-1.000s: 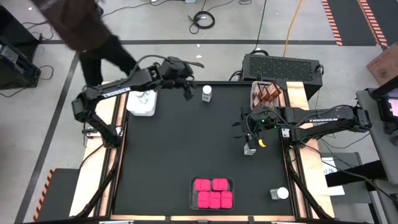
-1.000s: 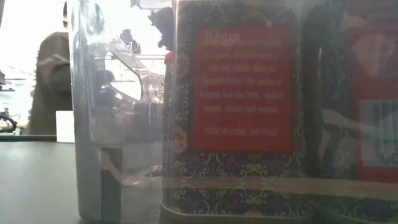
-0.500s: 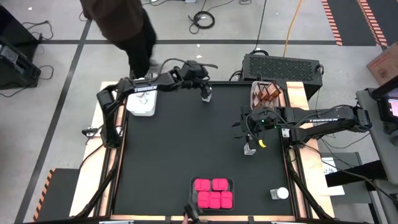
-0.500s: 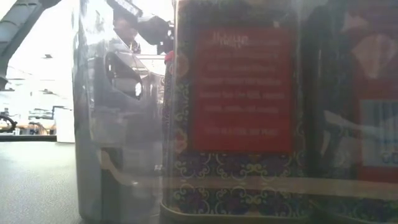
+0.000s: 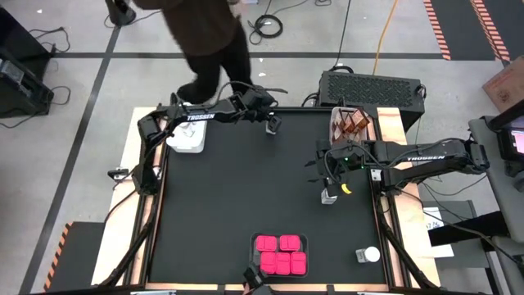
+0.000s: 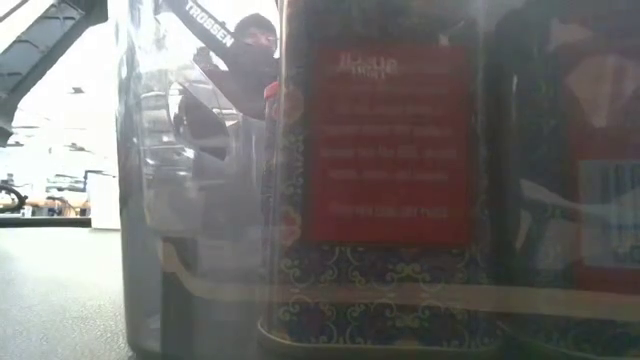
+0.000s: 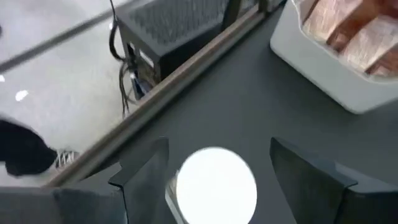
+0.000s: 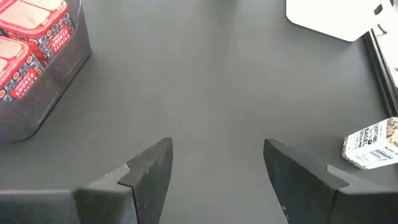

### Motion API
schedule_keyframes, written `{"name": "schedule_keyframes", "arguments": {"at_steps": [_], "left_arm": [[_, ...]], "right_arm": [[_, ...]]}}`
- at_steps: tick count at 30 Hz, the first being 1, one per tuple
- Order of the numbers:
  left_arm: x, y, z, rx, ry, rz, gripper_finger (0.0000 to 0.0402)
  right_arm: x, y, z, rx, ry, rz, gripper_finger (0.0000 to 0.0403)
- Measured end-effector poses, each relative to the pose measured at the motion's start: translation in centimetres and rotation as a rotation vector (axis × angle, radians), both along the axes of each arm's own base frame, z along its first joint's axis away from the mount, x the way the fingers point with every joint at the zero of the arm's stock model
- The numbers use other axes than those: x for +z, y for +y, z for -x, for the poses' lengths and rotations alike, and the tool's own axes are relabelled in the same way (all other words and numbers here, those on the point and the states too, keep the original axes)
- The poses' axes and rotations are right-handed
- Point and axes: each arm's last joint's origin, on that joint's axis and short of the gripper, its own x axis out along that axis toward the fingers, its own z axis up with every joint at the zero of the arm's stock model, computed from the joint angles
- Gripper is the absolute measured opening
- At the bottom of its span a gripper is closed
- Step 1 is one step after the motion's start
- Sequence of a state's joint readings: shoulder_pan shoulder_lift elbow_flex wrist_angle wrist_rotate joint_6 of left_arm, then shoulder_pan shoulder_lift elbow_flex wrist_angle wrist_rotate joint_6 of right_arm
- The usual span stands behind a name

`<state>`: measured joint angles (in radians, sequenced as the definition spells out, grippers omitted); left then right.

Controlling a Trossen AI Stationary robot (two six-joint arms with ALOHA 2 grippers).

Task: Sort spices by type
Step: Put the white seasoning bottle into the left white bin

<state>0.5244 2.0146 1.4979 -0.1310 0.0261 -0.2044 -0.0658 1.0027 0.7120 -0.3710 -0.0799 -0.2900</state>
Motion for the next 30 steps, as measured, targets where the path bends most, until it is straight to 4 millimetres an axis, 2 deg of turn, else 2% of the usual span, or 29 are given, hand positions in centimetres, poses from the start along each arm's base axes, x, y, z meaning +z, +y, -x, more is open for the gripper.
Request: {"name": "schedule_keyframes", "arguments": {"at_steps": [10, 24, 30], "left_arm": [[-0.2, -0.1, 0.1, 0.016, 0.028, -0.001, 0.0283], [-2.4, -0.5, -0.3, 0.021, 0.137, -0.001, 0.0283], [-2.8, -0.5, -0.4, 0.022, 0.138, -0.007, 0.0283]], "right_arm": [[-0.1, 0.0, 0.0, -0.010, 0.009, -0.014, 0.0247], [-0.1, 0.0, 0.0, -0.016, 0.009, -0.024, 0.0247], [-0.1, 0.0, 0.0, -0.023, 0.009, -0.033, 0.0247]]}}
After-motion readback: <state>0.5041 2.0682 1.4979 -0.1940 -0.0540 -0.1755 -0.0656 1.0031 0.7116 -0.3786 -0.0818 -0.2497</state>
